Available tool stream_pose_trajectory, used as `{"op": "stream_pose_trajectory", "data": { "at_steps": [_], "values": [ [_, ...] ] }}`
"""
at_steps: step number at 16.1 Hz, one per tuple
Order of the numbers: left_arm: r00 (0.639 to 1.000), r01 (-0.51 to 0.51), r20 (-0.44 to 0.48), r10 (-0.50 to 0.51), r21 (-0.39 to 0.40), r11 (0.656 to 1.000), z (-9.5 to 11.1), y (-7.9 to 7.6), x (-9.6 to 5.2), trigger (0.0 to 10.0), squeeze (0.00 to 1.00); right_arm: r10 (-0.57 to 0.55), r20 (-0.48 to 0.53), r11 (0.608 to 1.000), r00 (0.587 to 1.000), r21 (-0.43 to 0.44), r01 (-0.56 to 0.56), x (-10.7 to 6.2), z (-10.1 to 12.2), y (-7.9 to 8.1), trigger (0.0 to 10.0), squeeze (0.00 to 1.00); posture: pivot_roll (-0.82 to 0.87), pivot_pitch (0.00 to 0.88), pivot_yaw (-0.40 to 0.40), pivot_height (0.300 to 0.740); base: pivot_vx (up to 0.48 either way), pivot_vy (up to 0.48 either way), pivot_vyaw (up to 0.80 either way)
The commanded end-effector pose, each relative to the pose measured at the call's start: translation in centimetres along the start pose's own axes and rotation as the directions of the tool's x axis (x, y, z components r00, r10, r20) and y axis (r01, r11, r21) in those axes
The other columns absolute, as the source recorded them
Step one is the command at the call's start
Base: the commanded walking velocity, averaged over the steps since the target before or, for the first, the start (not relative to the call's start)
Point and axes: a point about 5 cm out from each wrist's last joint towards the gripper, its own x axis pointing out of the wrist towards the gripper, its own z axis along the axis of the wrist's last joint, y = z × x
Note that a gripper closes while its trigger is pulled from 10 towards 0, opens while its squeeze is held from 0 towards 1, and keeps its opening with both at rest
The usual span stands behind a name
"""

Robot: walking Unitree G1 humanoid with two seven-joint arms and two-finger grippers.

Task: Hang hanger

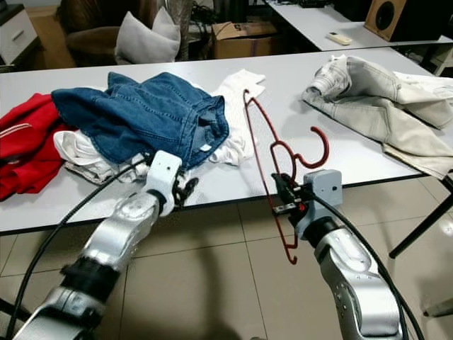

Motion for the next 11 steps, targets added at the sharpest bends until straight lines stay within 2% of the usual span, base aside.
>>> {"op": "stream_pose_trajectory", "data": {
  "at_steps": [1,2,3,6,9,11],
  "values": [
    [0.999,-0.049,0.011,0.049,0.003,0.999,0.3,0.6,0.2,10.0,0.78,-0.009,0.006,1.0,1.0,-0.002,0.009,-0.1,0.3,-0.1,10.0,0.0,-0.26,0.0,0.068,0.74,0.0,0.0,0.0],
    [0.997,-0.074,0.015,0.075,-0.027,0.997,0.4,0.8,0.5,10.0,0.54,-0.012,0.007,1.0,1.0,-0.001,0.012,-0.2,0.3,-0.1,10.0,0.0,-0.26,0.0,0.07,0.74,0.0,0.0,0.0],
    [0.992,-0.123,0.012,0.124,-0.06,0.991,0.5,1.3,1.0,10.0,0.0,-0.014,0.008,1.0,1.0,0.001,0.014,-0.2,0.3,0.0,10.0,0.0,-0.26,0.0,0.072,0.74,0.0,0.0,0.0],
    [0.974,-0.224,-0.008,0.225,-0.123,0.967,0.4,2.1,1.6,10.0,0.0,-0.02,0.013,1.0,1.0,0.004,0.02,-0.1,0.4,0.0,10.0,0.0,-0.27,0.0,0.078,0.74,0.0,0.0,0.0],
    [0.955,-0.295,-0.019,0.295,-0.124,0.948,-0.1,3.2,1.7,10.0,0.0,-0.025,0.015,1.0,1.0,0.006,0.025,-0.1,0.4,0.0,10.0,0.0,-0.27,0.0,0.076,0.74,0.0,0.0,0.0],
    [0.947,-0.32,-0.027,0.319,-0.098,0.942,-0.6,3.7,1.8,10.0,0.0,-0.024,0.016,1.0,1.0,0.006,0.024,0.0,0.4,0.1,10.0,0.0,-0.27,0.0,0.075,0.74,0.0,0.0,0.0]
  ]
}}
